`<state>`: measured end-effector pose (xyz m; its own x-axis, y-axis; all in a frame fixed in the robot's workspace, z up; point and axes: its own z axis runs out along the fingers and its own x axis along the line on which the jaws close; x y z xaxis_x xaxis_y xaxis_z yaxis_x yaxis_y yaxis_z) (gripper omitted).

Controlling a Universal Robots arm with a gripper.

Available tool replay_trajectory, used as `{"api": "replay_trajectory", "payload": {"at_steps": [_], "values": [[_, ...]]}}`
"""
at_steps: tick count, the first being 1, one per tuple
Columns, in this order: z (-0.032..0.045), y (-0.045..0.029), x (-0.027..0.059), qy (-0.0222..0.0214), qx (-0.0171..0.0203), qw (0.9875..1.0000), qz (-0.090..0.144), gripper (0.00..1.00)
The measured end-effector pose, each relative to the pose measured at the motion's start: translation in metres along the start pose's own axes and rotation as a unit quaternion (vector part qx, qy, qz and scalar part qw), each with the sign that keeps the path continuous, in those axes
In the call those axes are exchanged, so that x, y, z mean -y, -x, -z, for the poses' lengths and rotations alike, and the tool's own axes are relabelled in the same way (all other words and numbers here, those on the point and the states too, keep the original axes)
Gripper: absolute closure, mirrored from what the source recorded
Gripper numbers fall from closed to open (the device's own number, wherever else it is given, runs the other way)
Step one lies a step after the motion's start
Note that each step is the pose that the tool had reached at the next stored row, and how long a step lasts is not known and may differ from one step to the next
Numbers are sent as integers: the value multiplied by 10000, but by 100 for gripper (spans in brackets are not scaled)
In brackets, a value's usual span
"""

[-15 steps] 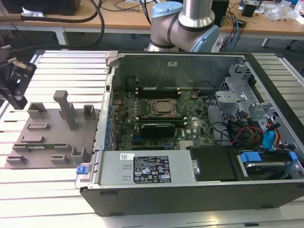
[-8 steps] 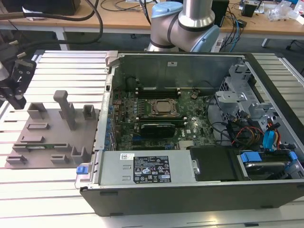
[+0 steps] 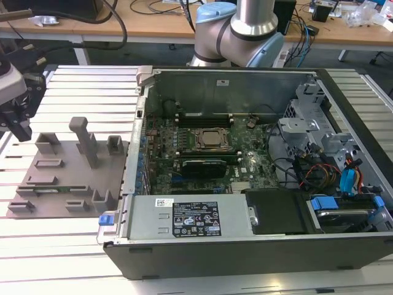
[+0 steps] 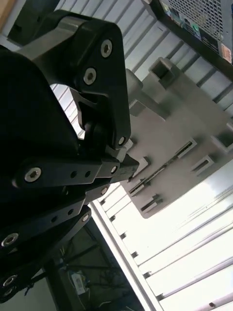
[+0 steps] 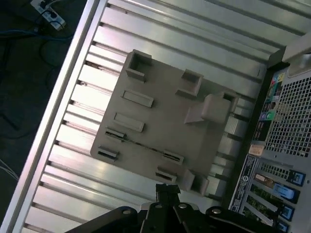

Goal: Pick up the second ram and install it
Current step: 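Pick up the second ram and move it above second insertion slot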

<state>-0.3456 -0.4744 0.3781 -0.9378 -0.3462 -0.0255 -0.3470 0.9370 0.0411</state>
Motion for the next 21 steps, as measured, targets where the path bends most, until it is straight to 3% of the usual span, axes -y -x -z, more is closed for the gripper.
{"api": "replay_trajectory", "payload": {"at_steps": [3,7,12,14,15,16,19,21], "values": [[0,0,0,8,-13,9995,319,90],[0,0,0,18,-29,9975,712,90],[0,0,0,31,-48,9929,1191,90],[0,0,0,33,-53,9916,1290,90],[0,0,0,35,-56,9905,1374,90],[0,0,0,40,-64,9877,1559,90],[0,0,0,46,-74,9835,1807,90],[0,0,0,51,-83,9795,2012,90]]}}
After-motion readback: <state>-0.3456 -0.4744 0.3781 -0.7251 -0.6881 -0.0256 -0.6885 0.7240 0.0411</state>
